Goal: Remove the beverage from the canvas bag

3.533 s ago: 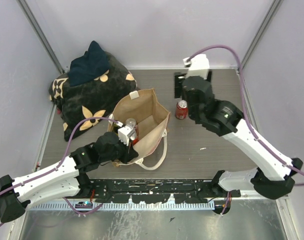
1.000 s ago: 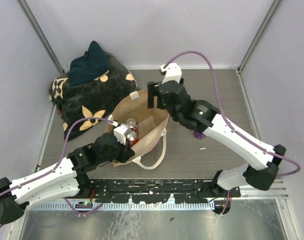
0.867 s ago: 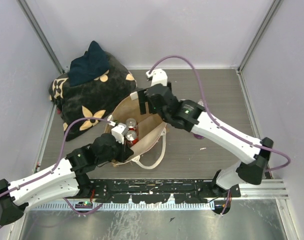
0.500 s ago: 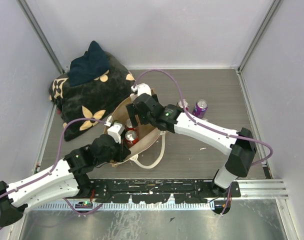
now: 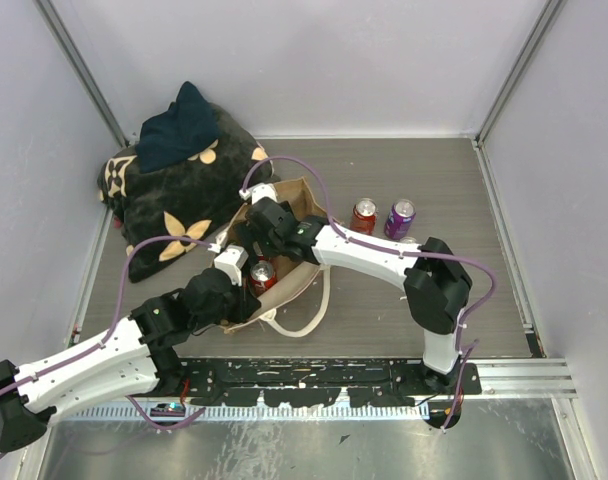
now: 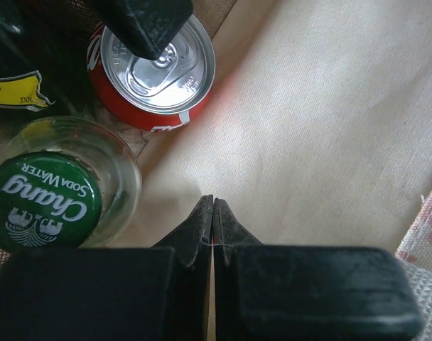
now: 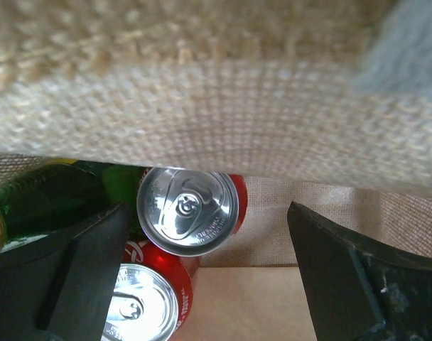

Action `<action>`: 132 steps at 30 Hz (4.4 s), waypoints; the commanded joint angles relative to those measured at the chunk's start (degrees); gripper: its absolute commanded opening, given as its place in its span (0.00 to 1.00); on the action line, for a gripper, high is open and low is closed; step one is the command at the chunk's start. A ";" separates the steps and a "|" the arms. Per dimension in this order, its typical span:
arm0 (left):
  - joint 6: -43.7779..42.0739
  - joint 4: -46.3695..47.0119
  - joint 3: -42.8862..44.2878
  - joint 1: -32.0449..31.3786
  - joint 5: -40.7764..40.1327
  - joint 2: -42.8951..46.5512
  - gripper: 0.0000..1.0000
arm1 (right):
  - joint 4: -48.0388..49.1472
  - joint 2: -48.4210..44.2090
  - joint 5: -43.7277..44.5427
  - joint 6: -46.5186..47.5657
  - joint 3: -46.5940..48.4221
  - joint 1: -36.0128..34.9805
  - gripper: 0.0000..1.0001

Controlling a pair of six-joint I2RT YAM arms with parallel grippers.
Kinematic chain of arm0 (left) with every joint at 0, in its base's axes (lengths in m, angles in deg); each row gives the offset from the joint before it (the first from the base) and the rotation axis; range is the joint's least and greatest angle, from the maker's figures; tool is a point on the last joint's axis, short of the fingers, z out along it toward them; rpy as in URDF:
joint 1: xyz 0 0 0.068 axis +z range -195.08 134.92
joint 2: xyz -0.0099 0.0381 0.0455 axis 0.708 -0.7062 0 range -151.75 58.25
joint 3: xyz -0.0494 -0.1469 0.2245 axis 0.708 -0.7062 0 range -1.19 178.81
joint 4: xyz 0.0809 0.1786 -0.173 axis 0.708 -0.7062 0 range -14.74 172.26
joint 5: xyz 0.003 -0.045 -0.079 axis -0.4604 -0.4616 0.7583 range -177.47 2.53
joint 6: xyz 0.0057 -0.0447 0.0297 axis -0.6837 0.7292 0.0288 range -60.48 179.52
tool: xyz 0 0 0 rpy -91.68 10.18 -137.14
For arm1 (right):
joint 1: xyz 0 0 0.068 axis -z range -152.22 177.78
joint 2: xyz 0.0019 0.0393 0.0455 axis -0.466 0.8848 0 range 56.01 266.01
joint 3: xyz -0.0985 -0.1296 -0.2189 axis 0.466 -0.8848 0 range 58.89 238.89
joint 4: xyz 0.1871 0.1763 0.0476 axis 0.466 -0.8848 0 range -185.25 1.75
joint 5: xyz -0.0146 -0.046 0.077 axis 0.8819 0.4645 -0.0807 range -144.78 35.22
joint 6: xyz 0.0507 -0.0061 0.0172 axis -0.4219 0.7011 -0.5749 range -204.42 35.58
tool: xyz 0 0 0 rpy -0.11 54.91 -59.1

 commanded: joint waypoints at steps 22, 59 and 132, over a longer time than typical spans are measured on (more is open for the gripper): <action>-1.11 -4.36 -2.12 -0.05 -1.21 -1.22 0.08 | 0.48 9.27 -6.21 -1.26 1.63 -0.17 0.94; -3.27 -2.96 -0.70 -0.05 -1.95 -3.72 0.08 | -5.26 4.94 5.68 8.01 17.11 -0.21 0.01; -5.18 -1.96 0.17 -0.07 -1.91 -6.96 0.08 | 16.96 -28.06 10.09 -7.28 -41.23 22.72 0.25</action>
